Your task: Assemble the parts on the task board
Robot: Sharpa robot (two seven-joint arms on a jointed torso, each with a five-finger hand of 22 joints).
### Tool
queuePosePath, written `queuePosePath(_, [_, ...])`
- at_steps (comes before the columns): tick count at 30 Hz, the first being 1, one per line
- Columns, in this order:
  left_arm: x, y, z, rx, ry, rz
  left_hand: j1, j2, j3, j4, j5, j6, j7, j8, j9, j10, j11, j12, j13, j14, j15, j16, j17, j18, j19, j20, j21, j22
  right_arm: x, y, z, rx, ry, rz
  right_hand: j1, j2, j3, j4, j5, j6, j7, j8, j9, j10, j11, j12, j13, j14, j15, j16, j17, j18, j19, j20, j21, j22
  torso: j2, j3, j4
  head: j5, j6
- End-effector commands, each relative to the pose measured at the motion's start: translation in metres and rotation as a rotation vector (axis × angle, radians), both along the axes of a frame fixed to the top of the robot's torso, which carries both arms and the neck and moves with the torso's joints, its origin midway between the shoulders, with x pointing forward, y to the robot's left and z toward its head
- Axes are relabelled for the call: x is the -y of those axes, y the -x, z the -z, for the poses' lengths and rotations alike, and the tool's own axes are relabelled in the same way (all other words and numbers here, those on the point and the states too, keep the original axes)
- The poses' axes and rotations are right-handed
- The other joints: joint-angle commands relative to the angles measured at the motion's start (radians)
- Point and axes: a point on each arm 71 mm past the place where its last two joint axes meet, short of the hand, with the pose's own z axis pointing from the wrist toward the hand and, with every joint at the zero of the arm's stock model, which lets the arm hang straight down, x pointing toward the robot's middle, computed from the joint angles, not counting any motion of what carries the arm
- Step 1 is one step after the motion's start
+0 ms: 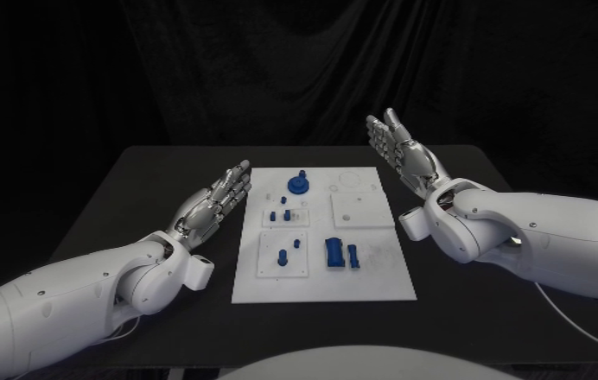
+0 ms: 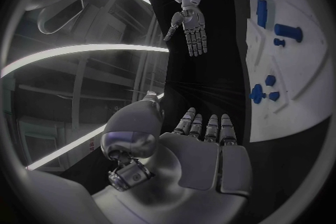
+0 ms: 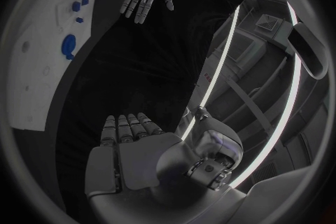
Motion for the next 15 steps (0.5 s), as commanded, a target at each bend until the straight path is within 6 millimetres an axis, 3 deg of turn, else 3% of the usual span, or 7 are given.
queuePosePath(1, [0.004, -0.011, -0.009, 0.008, -0.041, -0.152, -0.236, -0.051, 0.054, -0.057, -0.014, -0.042, 0.049, -0.008, -0.004, -0.002, 0.038, -0.007, -0.002, -0.001, 0.021, -0.004, -0.001, -0.059, 0.001, 0.019, -0.003, -0.001, -0.006, -0.011, 0.002, -0.030, -0.097, 0.161, -0.096, -0.001, 0.002, 0.000, -0.003, -0.005, -0.001, -0.004, -0.001, 0.000, -0.003, -0.004, -0.001, -0.005, 0.000, -0.003, -0.001, -0.007, 0.000, -0.005, -0.004, -0.001, 0.003, 0.0093, -0.0255, 0.017, 0.058])
queuePosePath(3, [0.008, -0.016, -0.017, 0.014, -0.048, -0.202, -0.275, -0.059, 0.063, -0.066, -0.014, -0.049, 0.049, -0.008, -0.004, -0.002, 0.040, -0.007, -0.002, -0.001, 0.021, -0.004, -0.001, -0.059, 0.001, 0.019, -0.003, -0.001, -0.015, -0.017, 0.001, -0.039, -0.139, 0.201, -0.096, -0.001, 0.002, 0.000, -0.003, -0.005, -0.001, -0.004, -0.001, 0.000, -0.003, -0.004, -0.001, -0.005, 0.000, -0.003, -0.001, -0.007, 0.000, -0.005, -0.004, -0.001, 0.005, 0.0133, -0.0360, 0.026, 0.088])
queuePosePath(4, [0.010, -0.019, -0.020, 0.017, -0.051, -0.227, -0.292, -0.063, 0.068, -0.071, -0.014, -0.052, 0.049, -0.008, -0.004, -0.002, 0.112, -0.007, -0.002, -0.001, 0.021, -0.004, -0.001, -0.059, 0.001, 0.019, -0.003, -0.001, -0.019, -0.020, 0.000, -0.044, -0.157, 0.219, -0.096, -0.001, 0.002, 0.000, -0.003, -0.005, -0.001, -0.004, -0.001, 0.000, -0.003, -0.004, -0.001, -0.005, 0.000, -0.003, -0.001, -0.007, 0.000, -0.005, -0.004, -0.001, 0.005, 0.0151, -0.0409, 0.031, 0.103])
queuePosePath(5, [0.012, -0.021, -0.024, 0.018, -0.053, -0.252, -0.309, -0.066, 0.071, -0.074, -0.014, -0.125, 0.049, -0.008, -0.004, -0.002, 0.112, -0.007, -0.002, -0.001, 0.021, -0.004, -0.001, -0.059, 0.001, 0.019, -0.003, -0.001, -0.022, -0.022, 0.000, -0.049, -0.174, 0.235, -0.096, -0.001, 0.002, 0.000, -0.003, -0.005, -0.001, -0.004, -0.001, 0.000, -0.003, -0.004, -0.001, -0.005, 0.000, -0.003, -0.001, -0.007, 0.000, -0.005, -0.004, -0.001, 0.006, 0.0168, -0.0455, 0.035, 0.116])
queuePosePath(10, [0.023, -0.033, -0.045, 0.018, -0.066, -0.389, -0.389, -0.083, 0.090, -0.093, -0.014, -0.125, 0.049, -0.008, -0.004, -0.002, 0.112, -0.007, -0.002, -0.001, 0.021, -0.004, -0.001, -0.059, 0.001, 0.019, -0.003, -0.001, -0.036, -0.029, -0.001, -0.075, -0.236, 0.298, -0.096, -0.001, 0.002, 0.000, -0.003, -0.005, -0.001, -0.004, -0.001, 0.000, -0.003, -0.004, -0.001, -0.005, 0.000, -0.003, -0.001, -0.007, 0.000, -0.005, -0.004, -0.001, 0.008, 0.0241, -0.0649, 0.052, 0.173])
queuePosePath(11, [0.024, -0.034, -0.048, 0.016, -0.067, -0.412, -0.398, -0.155, 0.092, -0.095, -0.014, -0.125, 0.049, -0.008, -0.004, -0.002, 0.112, -0.007, -0.002, -0.001, 0.021, -0.004, -0.001, -0.059, 0.001, 0.019, -0.003, -0.001, -0.037, -0.030, -0.001, -0.078, -0.243, 0.304, -0.096, -0.001, 0.002, 0.000, -0.003, -0.005, -0.001, -0.004, -0.001, 0.000, -0.003, -0.004, -0.001, -0.005, 0.000, -0.003, -0.001, -0.007, 0.000, -0.005, -0.004, -0.001, 0.008, 0.0251, -0.0673, 0.054, 0.180])
queuePosePath(15, [0.030, -0.040, -0.061, 0.006, -0.072, -0.497, -0.451, -0.155, 0.166, -0.176, -0.014, -0.125, 0.049, -0.008, -0.004, -0.002, 0.112, -0.007, -0.002, -0.001, 0.021, -0.004, -0.001, -0.059, 0.001, 0.019, -0.003, -0.001, -0.040, -0.031, -0.001, -0.083, -0.253, 0.314, -0.096, -0.001, 0.002, 0.000, -0.003, -0.005, -0.001, -0.004, -0.001, 0.000, -0.003, -0.004, -0.001, -0.005, 0.000, -0.003, -0.001, -0.007, 0.000, -0.005, -0.004, -0.001, 0.009, 0.0278, -0.0746, 0.060, 0.202])
